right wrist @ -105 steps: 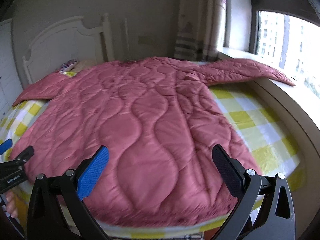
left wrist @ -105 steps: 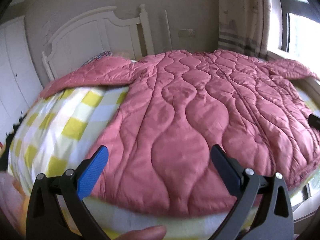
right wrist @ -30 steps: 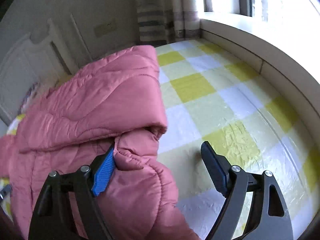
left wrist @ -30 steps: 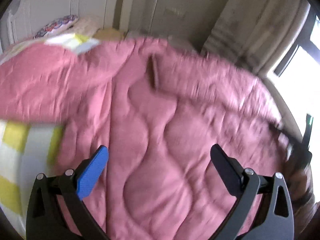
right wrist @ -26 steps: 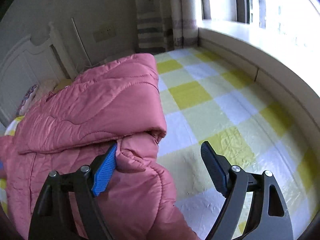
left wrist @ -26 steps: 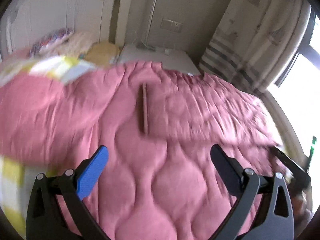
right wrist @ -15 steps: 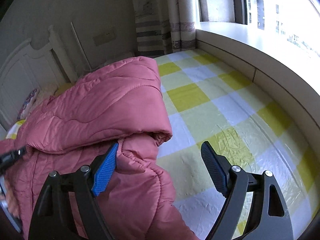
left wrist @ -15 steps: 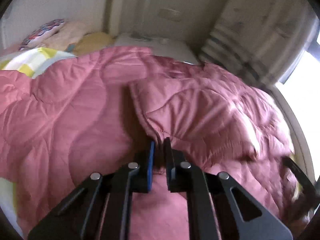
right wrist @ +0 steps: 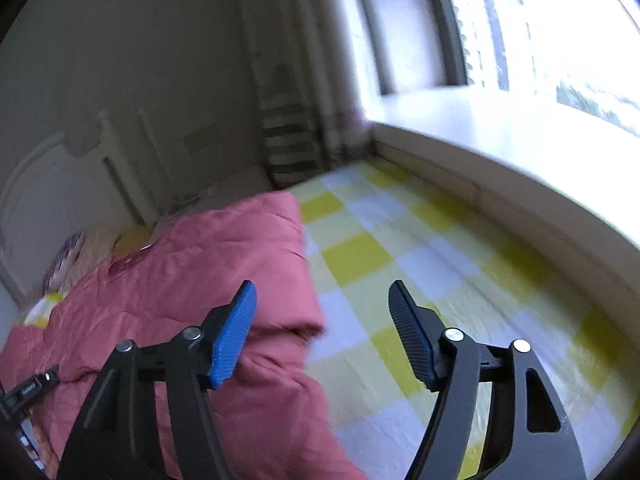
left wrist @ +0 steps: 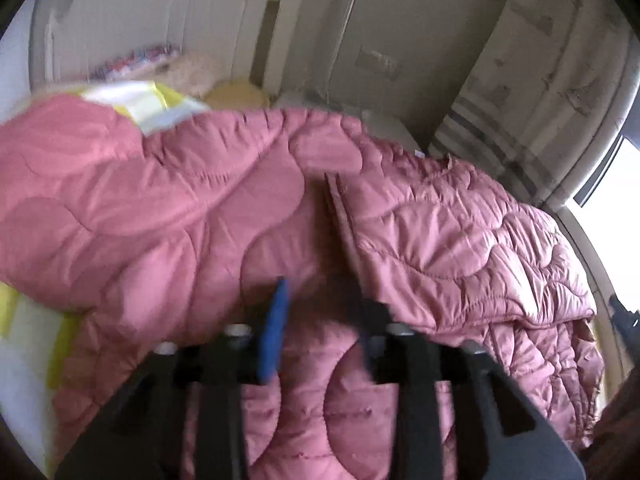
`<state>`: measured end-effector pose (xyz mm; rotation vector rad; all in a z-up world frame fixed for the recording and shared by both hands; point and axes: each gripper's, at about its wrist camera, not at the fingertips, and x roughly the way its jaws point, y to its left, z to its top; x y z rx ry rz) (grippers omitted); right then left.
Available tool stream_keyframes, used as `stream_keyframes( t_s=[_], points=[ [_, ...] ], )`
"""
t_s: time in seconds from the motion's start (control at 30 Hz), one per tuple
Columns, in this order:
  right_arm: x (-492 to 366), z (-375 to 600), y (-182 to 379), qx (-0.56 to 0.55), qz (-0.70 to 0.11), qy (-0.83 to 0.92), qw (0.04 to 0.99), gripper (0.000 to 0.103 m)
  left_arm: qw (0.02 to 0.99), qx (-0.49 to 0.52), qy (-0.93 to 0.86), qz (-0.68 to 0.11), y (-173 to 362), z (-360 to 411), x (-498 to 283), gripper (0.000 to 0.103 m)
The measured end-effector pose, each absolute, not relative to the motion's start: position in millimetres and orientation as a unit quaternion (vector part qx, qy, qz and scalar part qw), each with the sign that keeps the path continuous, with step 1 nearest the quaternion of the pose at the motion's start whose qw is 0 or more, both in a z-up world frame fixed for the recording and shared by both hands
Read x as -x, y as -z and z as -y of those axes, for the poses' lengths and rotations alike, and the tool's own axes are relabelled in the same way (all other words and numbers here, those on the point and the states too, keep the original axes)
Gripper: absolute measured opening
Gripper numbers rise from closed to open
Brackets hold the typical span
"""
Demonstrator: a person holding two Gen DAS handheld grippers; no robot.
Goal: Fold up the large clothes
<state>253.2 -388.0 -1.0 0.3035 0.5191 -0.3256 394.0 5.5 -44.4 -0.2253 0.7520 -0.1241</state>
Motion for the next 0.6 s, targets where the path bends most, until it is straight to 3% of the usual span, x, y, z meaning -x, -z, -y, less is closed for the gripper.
stream_keyframes(
  t_s=[0.03, 0.07, 0.2, 0.3, 0.4, 0.47, 0.6],
  points=[
    [-263.0, 380.4, -7.3, -0.130, -0.255, 0.155, 0.946, 0.062, 0.925, 0.116, 0.061, -0.355, 42.2, -7.2, -394.3, 0.066],
    [-275.0, 372.5, -13.9, -0.114, -0.259, 0.148, 0.948, 0.062, 0.925, 0.126, 0.064, -0.352, 41.9, -9.9, -394.0, 0.073],
    [-320.8, 358.3, -5.3, -0.081, -0.292, 0.143, 0.942, 0.061, 0.916, 0.157, 0.055, -0.365, 46.0, -21.7, -395.1, 0.074],
    [-356.9, 363.3, 47.1, -0.093, -0.415, 0.117, 0.897, 0.062, 0.918, 0.167, 0.044, -0.357, 46.1, -29.1, -380.9, 0.074],
    [-350.0, 357.8, 42.4, -0.067, -0.408, 0.113, 0.904, 0.062, 0.935, 0.163, 0.007, -0.314, 35.5, -34.4, -364.0, 0.079],
    [-348.2, 360.0, 24.8, -0.071, -0.390, 0.103, 0.912, 0.062, 0.951, 0.164, -0.020, -0.259, 23.0, -38.9, -351.3, 0.091],
    [-360.7, 364.5, 5.5, -0.056, -0.354, 0.124, 0.925, 0.062, 0.969, 0.153, -0.046, -0.187, 8.1, -38.7, -332.2, 0.101]
  ],
)
